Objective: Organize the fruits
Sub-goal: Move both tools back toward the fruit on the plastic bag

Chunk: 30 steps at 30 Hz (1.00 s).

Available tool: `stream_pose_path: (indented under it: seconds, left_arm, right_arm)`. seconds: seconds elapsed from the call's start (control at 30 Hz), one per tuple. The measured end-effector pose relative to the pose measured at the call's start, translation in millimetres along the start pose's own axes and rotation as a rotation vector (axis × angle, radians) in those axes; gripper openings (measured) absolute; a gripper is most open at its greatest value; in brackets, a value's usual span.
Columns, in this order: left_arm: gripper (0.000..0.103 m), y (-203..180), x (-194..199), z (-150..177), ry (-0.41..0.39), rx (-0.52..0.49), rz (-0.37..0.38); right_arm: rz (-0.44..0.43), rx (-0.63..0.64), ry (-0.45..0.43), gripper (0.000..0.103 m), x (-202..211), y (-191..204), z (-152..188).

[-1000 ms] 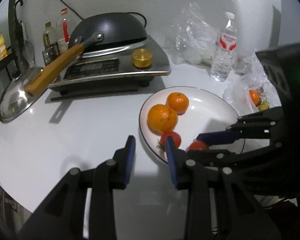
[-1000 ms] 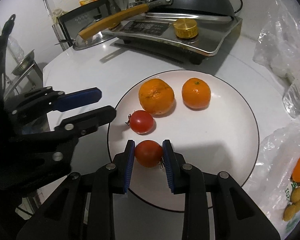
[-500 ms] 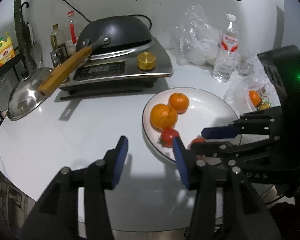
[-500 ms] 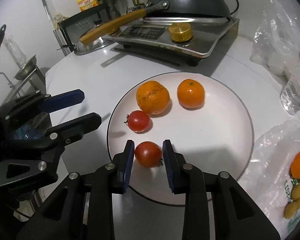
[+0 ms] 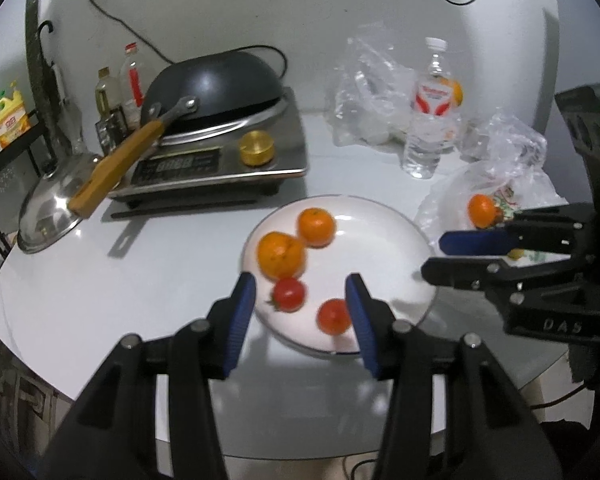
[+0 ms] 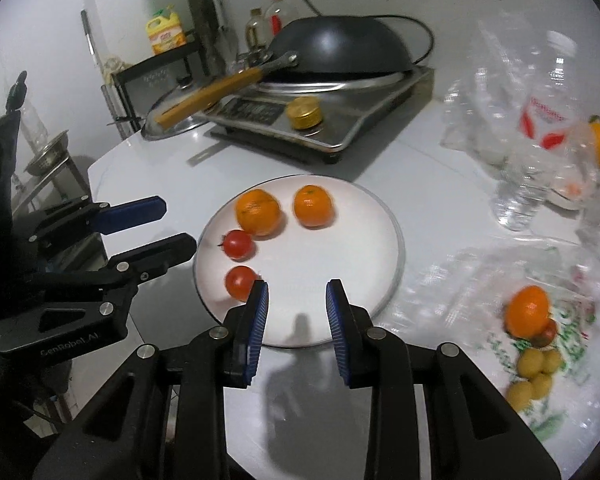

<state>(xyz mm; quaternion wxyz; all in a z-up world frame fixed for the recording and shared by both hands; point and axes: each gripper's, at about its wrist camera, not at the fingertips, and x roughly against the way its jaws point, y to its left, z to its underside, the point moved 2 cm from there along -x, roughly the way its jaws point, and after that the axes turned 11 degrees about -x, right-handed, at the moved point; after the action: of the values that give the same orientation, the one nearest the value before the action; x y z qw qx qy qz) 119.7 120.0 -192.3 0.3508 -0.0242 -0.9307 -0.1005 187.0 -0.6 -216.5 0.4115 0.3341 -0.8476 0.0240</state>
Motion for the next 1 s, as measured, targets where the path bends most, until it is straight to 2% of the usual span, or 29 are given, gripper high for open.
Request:
stream_pose_path:
  seconds: [0.6,1.0]
  left_arm:
    - [0.048,-95,-3,-42,-0.029,-0.098,0.084]
    - [0.048,-130,-12,-53,-0.012,-0.143,0.108]
  right_arm:
    - [0.072,-0.089,-0.072,0.032,66,-81,26]
    - [0.083,-0.137,-0.100,0.032,86,-118,38]
